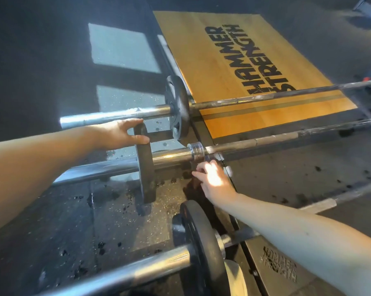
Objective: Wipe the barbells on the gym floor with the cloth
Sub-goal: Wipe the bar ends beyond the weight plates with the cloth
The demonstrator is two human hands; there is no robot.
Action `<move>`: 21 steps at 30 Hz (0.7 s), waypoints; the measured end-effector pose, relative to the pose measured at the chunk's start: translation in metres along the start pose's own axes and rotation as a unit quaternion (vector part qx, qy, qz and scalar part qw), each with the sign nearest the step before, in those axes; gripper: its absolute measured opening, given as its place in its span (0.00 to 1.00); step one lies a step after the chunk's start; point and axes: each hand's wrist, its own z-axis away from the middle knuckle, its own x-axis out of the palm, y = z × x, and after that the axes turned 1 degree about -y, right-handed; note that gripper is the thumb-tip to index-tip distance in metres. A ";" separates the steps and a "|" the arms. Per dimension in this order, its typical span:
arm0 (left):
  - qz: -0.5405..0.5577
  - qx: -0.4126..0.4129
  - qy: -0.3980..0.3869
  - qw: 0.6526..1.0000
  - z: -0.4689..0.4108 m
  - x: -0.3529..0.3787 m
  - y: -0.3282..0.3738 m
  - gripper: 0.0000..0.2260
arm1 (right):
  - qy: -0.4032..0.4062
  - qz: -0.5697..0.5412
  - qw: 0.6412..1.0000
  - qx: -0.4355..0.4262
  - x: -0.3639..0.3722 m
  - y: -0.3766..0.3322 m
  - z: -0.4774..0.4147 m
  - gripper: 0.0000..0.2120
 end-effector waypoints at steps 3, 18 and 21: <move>0.018 0.010 -0.005 1.000 0.001 0.001 0.001 0.42 | 0.115 0.022 0.992 -0.046 -0.026 -0.006 -0.019 0.15; -0.107 0.114 0.083 0.984 0.056 0.065 0.000 0.48 | -0.170 0.068 0.947 0.265 -0.006 -0.003 -0.136 0.25; -0.138 0.131 0.113 0.975 0.068 0.084 -0.003 0.48 | -0.158 0.100 0.960 0.208 -0.016 -0.015 -0.110 0.24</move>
